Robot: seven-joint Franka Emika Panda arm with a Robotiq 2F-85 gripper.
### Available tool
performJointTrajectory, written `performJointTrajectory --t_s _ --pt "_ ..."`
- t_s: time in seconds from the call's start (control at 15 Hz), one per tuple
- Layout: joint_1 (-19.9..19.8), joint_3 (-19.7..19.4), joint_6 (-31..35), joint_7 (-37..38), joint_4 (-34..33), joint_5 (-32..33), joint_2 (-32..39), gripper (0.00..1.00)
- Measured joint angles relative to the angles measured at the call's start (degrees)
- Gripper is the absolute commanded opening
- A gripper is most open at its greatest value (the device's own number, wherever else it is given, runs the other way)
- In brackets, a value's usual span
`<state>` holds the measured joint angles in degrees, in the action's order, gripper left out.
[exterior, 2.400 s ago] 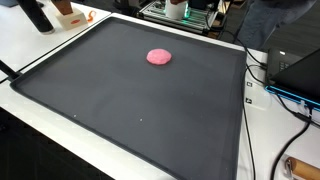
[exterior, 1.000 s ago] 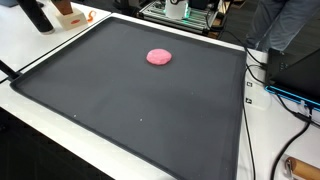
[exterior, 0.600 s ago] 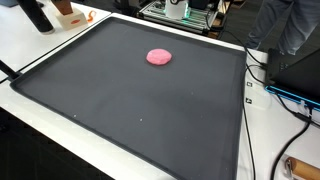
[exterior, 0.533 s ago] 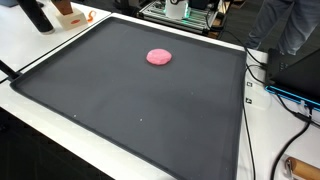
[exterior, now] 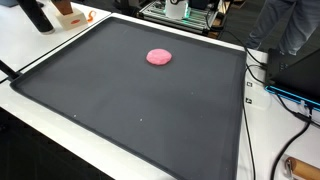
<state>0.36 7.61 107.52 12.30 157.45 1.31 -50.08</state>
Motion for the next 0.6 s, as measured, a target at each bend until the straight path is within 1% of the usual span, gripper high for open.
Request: performJointTrajectory --t_s 0.13,0.27,0.47,0.6 --pt "-0.05 -0.13 0.31 -0.02 0.0 0.0 0.07 0.03" --pt "-0.07 -1.5 2.53 -0.95 0.0 0.0 0.74 0.03" --pt "-0.03 -5.63 8.42 -5.14 0.04 -1.05 3.49 0.03" --pt "0.17 -9.08 11.98 -9.4 0.05 -3.32 6.35 0.03"
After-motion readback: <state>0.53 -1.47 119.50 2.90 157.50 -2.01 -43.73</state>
